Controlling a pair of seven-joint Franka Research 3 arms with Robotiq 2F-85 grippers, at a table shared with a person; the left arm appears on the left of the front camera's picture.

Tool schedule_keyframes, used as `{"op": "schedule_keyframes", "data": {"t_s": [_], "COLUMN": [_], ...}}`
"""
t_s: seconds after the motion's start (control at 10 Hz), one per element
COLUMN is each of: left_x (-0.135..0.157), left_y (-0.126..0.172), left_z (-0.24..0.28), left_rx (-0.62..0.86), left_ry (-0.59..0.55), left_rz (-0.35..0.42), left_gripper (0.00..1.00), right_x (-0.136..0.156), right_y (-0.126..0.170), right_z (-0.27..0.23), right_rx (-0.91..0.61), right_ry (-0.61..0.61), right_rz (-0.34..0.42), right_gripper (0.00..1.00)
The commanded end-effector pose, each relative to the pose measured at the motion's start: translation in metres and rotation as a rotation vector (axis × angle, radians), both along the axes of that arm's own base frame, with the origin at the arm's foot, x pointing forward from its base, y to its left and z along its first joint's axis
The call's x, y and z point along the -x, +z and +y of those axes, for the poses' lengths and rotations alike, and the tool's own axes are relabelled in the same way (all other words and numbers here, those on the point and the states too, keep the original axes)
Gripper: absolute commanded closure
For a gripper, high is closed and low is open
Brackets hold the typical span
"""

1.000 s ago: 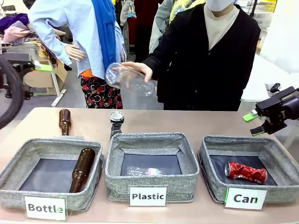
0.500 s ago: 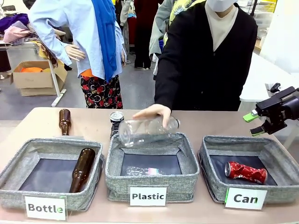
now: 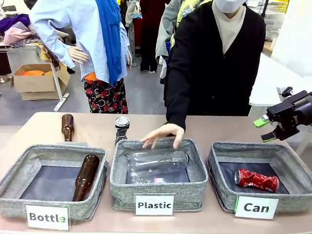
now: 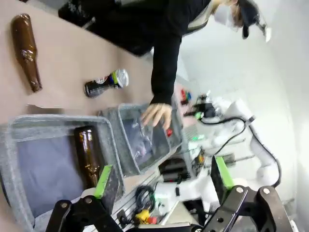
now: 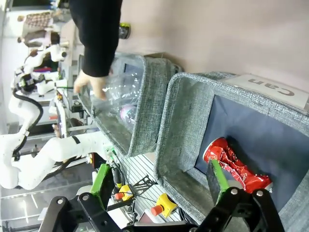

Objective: Sort the can waste into the basket.
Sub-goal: Pick up the can waste from the table and place it in the right Fabric basket.

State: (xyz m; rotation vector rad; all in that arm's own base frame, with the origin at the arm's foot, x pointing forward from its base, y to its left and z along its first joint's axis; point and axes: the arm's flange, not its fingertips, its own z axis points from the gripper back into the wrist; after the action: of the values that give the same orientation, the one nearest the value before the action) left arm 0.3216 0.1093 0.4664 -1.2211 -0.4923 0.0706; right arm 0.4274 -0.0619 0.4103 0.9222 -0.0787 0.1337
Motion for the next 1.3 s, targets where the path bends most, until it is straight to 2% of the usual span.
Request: {"op": "schedule_keyframes", "data": {"t_s": [0.0, 0.2, 0.3, 0.4, 0.5, 0.6, 0.7, 1.0, 1.1, 1.2], "left_x": [-0.042, -0.075, -0.088, -0.099, -0.108, -0.119, -0.096, -0.096, -0.102, -0.116], "left_y": [-0.008, -0.031, -0.039, -0.045, -0.050, -0.050, -0.041, -0.041, -0.047, -0.047], "left_z": [-0.033, -0.084, -0.107, -0.128, -0.149, -0.160, -0.140, -0.140, -0.150, -0.155], "left_rx": [-0.139, -0.268, -0.302, -0.337, -0.353, -0.460, -0.354, -0.354, -0.376, -0.364], "left_ry": [-0.046, -0.041, -0.043, -0.074, -0.062, 0.135, -0.076, -0.076, -0.052, -0.182], "left_rz": [-0.003, 0.002, -0.038, -0.118, -0.235, -0.263, -0.099, -0.099, -0.130, -0.255], "left_gripper": [0.00, 0.00, 0.00, 0.00, 0.00, 0.00, 0.00, 0.00, 0.00, 0.00], "right_x": [0.004, 0.004, 0.004, 0.004, 0.004, 0.004, 0.004, 0.004, 0.004, 0.004], "right_y": [0.001, 0.001, 0.001, 0.001, 0.001, 0.001, 0.001, 0.001, 0.001, 0.001], "right_z": [0.001, 0.001, 0.001, 0.001, 0.001, 0.001, 0.001, 0.001, 0.001, 0.001], "right_rx": [0.014, 0.014, 0.014, 0.014, 0.014, 0.014, 0.014, 0.014, 0.014, 0.014], "right_ry": [-0.012, -0.012, -0.012, -0.012, -0.012, -0.012, -0.012, -0.012, -0.012, -0.012], "right_rz": [0.007, 0.007, 0.007, 0.007, 0.007, 0.007, 0.007, 0.007, 0.007, 0.007], "right_gripper": [0.00, 0.00, 0.00, 0.00, 0.00, 0.00, 0.00, 0.00, 0.00, 0.00]}}
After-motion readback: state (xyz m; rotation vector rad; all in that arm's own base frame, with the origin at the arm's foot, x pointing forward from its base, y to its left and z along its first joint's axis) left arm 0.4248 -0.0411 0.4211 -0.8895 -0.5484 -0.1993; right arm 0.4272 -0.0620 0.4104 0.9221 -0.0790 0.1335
